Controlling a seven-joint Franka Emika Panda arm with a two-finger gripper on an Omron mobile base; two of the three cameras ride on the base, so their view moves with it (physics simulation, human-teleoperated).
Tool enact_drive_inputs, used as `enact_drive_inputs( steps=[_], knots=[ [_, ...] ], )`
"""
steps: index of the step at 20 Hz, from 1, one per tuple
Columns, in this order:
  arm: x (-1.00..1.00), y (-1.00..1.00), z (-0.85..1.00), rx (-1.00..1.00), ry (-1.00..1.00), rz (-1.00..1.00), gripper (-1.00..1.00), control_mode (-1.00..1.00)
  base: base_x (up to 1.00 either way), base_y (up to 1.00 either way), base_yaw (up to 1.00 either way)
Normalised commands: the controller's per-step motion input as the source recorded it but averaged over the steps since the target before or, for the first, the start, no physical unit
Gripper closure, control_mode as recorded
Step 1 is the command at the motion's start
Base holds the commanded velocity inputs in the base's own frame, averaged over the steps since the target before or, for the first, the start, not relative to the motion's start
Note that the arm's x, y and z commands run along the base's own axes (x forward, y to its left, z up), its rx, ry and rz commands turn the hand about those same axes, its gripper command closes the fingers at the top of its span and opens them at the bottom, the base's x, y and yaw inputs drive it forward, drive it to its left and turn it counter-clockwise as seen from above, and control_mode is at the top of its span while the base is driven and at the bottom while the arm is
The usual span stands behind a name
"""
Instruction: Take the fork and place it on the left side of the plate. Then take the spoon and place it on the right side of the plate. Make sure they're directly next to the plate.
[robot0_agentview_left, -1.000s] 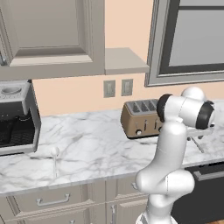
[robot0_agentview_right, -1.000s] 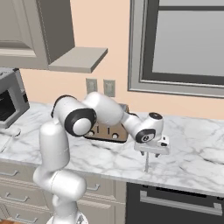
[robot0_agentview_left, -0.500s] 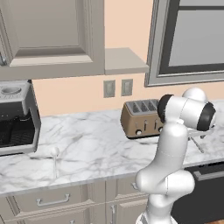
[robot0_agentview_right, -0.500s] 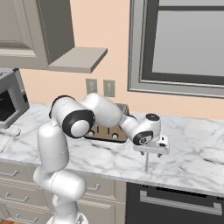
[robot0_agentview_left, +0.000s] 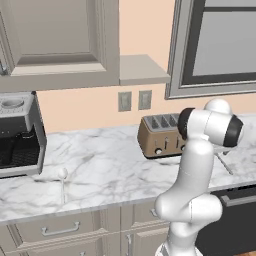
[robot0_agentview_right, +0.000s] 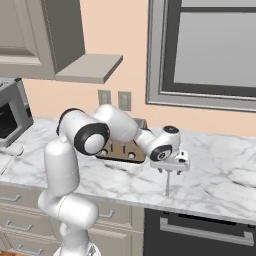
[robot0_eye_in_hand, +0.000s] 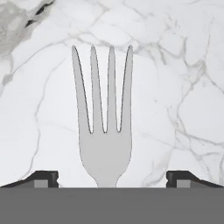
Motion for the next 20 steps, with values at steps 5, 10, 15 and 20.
enact_drive_inputs(
  steps=[5, 10, 15, 20],
  knots=[
    [0.24, 0.12, -0.26, 0.0, 0.0, 0.0, -1.0, -1.0, 0.0, 0.0, 0.0],
    [0.05, -0.06, -0.41, 0.0, 0.0, 0.0, -1.0, -1.0, 0.0, 0.0, 0.0],
    [-0.09, 0.02, -0.47, 0.0, 0.0, 0.0, -1.0, -1.0, 0.0, 0.0, 0.0],
    [-0.31, 0.02, -0.37, 0.0, 0.0, -0.01, -1.0, -1.0, 0.0, 0.0, 0.0]
  ],
)
